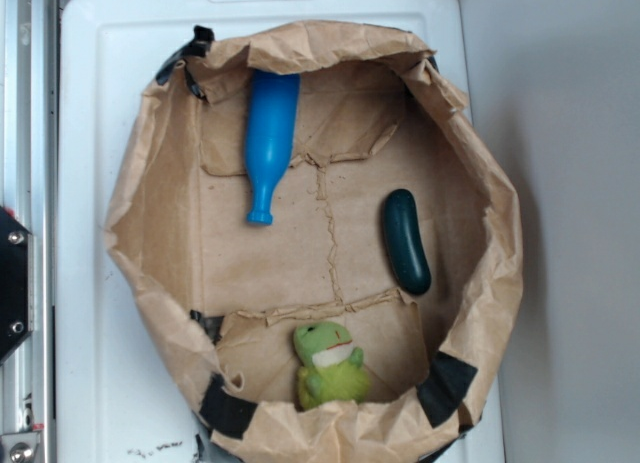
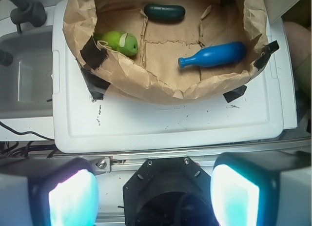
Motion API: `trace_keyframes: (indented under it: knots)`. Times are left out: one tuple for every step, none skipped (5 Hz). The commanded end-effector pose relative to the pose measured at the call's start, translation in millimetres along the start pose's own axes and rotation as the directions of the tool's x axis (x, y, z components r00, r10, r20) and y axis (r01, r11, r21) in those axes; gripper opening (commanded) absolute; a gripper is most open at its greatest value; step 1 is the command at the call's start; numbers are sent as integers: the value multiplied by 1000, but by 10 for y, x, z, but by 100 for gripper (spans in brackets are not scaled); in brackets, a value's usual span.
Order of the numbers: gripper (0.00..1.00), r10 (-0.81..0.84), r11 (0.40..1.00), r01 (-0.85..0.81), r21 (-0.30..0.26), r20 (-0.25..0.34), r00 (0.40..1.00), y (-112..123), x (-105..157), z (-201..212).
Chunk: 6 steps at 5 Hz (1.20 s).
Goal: Grab the blue bottle.
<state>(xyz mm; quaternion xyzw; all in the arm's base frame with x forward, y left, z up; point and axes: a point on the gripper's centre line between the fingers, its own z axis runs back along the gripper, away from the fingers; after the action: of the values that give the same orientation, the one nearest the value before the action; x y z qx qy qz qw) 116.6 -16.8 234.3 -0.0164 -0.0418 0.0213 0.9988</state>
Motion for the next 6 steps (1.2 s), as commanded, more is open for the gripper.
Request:
trace_keyframes:
  knots:
    - [100, 241, 969, -239, 59, -33, 970, 65, 964, -392]
    - [100, 468, 876, -470, 110, 51, 883, 242, 1406, -719]
    - [100, 468, 876, -470, 110, 51, 883, 242, 1406, -719]
    - [100, 468, 876, -470, 110, 51, 883, 242, 1406, -719]
    - [100, 468, 876, -470, 110, 51, 883, 242, 1406, -719]
    - [100, 468, 876, -470, 110, 51, 883, 242, 1406, -719]
